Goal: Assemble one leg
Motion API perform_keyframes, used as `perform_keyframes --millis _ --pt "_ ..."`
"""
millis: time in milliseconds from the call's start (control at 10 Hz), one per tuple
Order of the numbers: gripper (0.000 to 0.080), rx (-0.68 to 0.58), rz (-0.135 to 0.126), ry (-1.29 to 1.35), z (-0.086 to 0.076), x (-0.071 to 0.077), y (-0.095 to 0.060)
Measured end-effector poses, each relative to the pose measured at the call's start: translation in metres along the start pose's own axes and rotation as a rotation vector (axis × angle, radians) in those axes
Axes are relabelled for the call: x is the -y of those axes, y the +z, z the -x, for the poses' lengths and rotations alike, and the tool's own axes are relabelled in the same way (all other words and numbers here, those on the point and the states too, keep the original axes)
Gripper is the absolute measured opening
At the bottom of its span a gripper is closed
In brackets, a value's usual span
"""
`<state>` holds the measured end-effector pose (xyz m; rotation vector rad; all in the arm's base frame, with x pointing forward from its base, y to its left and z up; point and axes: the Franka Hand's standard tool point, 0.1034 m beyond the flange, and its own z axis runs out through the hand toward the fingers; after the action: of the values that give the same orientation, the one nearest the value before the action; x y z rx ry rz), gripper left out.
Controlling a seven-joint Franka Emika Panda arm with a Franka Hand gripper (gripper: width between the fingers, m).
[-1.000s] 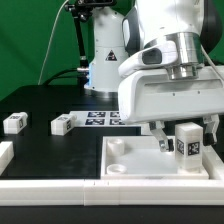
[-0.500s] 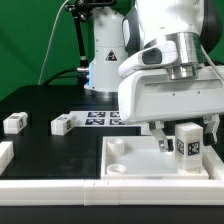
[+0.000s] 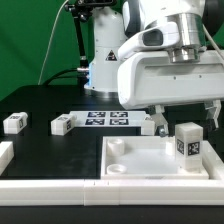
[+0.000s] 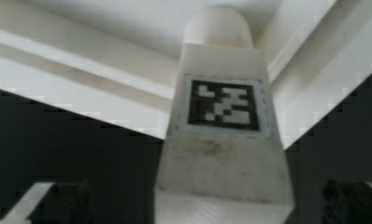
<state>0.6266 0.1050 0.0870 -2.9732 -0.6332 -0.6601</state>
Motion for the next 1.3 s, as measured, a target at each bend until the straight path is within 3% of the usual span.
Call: perform_keyframes --millis 100,200,600,900,1100,1200,1300 --pt "0.0649 0.000 0.001 0.001 0.000 -0.001 0.000" --pt "0.0649 0.112 -0.029 0.005 0.009 0.002 0.003" --pt "0.0649 0.418 -0.113 0.001 0.012 0.007 -0.001" --pt "0.0649 0.427 -0.118 -0.001 0.004 0.004 0.001" --pt "0.0603 0.427 -0.118 -0.001 0.003 0.004 0.002" --pt "0.0426 0.427 -0.118 -0.001 0.003 0.004 0.002" --pt "0.0426 0.427 -0.118 -0.001 0.003 0.004 0.002"
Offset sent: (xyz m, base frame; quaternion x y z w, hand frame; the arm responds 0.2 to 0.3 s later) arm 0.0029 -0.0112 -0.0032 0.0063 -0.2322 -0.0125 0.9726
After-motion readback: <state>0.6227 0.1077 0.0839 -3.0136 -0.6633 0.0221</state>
